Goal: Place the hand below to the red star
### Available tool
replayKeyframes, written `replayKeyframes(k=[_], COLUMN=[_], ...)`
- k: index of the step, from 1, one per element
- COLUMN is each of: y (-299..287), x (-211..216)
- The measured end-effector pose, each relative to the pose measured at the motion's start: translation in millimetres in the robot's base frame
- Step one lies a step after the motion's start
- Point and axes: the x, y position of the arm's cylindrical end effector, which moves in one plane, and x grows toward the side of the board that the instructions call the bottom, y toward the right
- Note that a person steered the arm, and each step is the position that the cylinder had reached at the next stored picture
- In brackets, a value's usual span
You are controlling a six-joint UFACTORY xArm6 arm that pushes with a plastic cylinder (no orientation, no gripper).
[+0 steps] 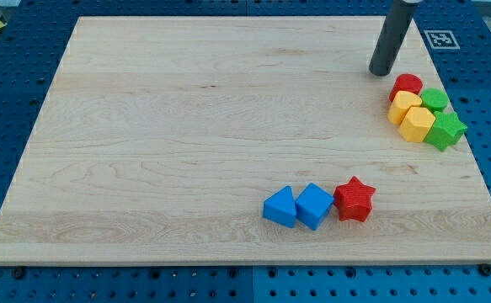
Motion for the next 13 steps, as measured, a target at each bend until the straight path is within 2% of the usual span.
replayKeyframes(k=[1,2,5,6,8,11,13], y=[0,28,68,124,140,140,140], x=[-14,-22,-9,-9,-8,37,96])
